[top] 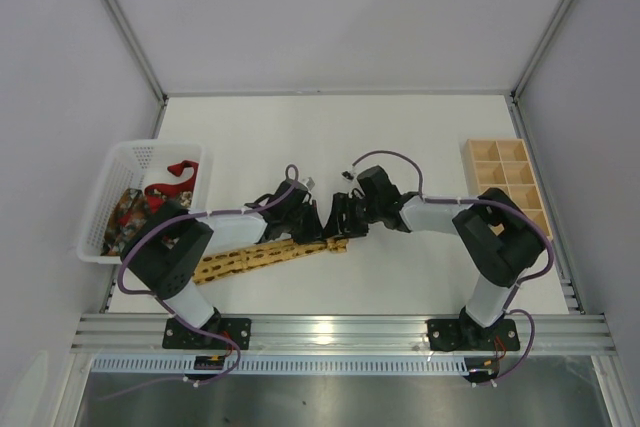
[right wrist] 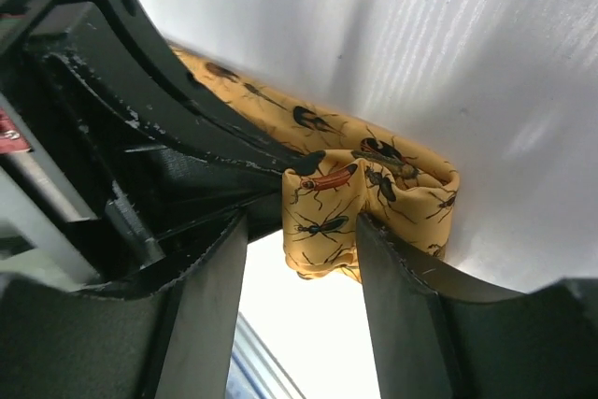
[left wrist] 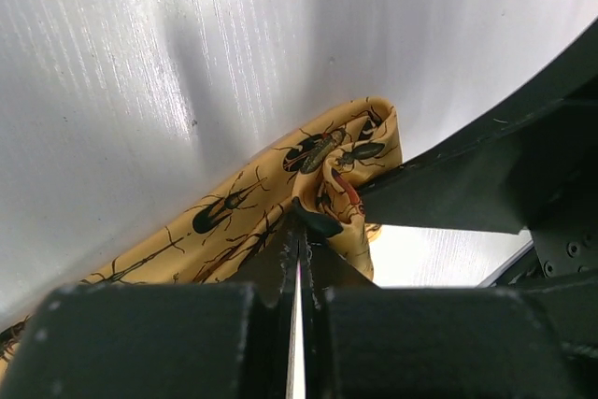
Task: Roll the ties
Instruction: Roll the tie
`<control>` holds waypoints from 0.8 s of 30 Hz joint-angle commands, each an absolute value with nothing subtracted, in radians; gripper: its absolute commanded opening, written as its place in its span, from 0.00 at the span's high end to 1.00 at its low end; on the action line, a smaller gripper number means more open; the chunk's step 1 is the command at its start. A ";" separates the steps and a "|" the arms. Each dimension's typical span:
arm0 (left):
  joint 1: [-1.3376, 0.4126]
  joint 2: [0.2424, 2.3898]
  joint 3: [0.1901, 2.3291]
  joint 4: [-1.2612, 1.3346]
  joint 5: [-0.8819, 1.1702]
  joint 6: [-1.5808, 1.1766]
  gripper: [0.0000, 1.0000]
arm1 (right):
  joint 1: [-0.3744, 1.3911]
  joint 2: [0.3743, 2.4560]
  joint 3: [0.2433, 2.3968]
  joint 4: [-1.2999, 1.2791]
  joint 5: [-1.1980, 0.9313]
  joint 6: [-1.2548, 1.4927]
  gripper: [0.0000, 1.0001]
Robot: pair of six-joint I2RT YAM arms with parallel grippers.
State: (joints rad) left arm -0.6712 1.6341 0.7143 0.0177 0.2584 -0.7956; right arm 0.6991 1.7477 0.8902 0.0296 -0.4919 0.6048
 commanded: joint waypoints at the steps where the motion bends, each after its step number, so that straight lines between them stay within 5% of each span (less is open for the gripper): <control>1: -0.670 1.644 0.680 -0.003 0.232 -0.801 1.00 | 0.695 1.769 0.793 0.176 -0.636 0.707 0.44; 11: -0.667 1.623 0.661 -0.003 0.218 -0.805 1.00 | 0.637 1.781 0.669 0.492 -0.727 0.861 0.59; 21: -0.666 1.623 0.669 -0.006 0.215 -0.801 1.00 | 0.598 1.779 0.693 0.379 -0.647 0.796 0.66; 24: -0.666 1.614 0.672 -0.014 0.209 -0.793 0.99 | 0.592 1.798 0.713 0.354 -0.638 0.781 0.78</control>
